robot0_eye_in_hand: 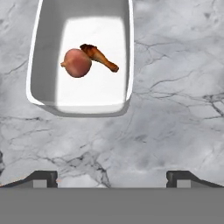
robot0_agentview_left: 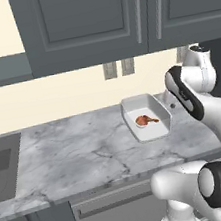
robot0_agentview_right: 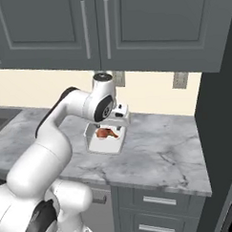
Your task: Place the tupperware on the second highest shelf of the fridge. Make space for the tupperware among the existing items by rearranging them on the shelves if needed. Close the fridge door when finished.
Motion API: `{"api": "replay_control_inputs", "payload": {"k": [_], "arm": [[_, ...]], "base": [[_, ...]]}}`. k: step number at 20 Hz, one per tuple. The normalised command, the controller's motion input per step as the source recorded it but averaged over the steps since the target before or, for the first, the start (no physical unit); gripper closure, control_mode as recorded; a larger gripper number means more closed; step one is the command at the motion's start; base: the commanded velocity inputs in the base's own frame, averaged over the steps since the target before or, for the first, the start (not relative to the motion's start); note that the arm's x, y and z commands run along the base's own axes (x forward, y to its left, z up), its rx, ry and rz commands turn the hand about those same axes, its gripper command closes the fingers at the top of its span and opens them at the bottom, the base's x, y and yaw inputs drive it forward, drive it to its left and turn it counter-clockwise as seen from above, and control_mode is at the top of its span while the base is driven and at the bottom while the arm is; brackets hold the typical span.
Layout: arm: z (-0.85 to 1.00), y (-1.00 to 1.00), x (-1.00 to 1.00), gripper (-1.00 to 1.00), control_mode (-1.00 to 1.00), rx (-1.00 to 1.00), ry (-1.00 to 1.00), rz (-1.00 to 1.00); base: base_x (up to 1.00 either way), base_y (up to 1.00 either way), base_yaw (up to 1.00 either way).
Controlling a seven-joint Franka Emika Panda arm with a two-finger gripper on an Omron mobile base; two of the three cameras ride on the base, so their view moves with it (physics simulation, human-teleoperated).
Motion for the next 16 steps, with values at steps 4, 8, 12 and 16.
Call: {"api": "replay_control_inputs", "payload": {"k": [4, 8, 12, 16], "arm": [[-0.42, -0.11, 0.20, -1.00, -1.00, 0.00, 0.00, 0.00], [-0.45, -0.04, 0.31, -1.00, -1.00, 0.00, 0.00, 0.00], [-0.38, 0.00, 0.44, -1.00, -1.00, 0.00, 0.00, 0.00], [-0.19, -0.02, 0.50, -1.00, -1.00, 0.02, 0.00, 0.00]], "base": [[0.00, 0.00, 0.00], [0.00, 0.00, 0.00], [0.00, 0.00, 0.00], [0.00, 0.00, 0.00]]}}
